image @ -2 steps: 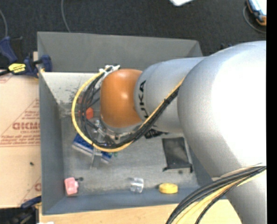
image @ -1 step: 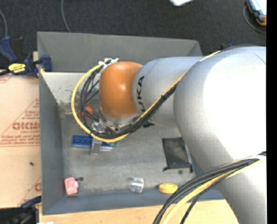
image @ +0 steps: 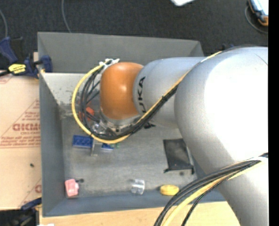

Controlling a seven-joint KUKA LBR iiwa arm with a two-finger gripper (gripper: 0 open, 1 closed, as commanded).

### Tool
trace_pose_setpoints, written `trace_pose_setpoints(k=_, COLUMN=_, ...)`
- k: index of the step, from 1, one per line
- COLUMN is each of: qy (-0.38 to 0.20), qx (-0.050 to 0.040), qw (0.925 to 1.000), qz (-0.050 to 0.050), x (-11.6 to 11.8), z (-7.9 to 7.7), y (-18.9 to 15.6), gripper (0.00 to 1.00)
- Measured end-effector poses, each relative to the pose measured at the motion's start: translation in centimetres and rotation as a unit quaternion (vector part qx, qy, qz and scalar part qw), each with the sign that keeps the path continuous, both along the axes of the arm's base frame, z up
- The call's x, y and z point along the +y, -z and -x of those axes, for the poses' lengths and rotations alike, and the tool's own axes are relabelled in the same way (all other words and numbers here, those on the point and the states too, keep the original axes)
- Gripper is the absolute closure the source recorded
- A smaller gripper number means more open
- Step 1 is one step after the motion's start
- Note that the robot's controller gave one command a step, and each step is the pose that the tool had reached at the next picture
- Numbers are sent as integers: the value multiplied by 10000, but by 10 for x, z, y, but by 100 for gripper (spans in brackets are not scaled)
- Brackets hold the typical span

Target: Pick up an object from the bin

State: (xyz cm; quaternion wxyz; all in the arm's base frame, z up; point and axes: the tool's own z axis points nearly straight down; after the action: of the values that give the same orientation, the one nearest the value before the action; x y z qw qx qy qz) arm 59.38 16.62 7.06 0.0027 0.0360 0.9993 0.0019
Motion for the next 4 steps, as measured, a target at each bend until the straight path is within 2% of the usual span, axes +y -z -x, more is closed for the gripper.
trace_pose_setpoints(k=1, qy=-269, qx=-2, qw=9996, qz=12, x=-9, z=-9, y=-99, gripper=100)
trace_pose_setpoints(k=2, qy=-125, qx=-34, qw=9999, qz=-9, x=-24, z=-6, y=-28, gripper=100)
trace_pose_setpoints(k=3, qy=-84, qx=1, qw=10000, qz=3, x=-21, z=-10, y=-95, gripper=100)
trace_pose_setpoints(k=4, qy=-240, qx=-55, qw=9997, qz=-8, x=-21, z=-15, y=-121, gripper=100)
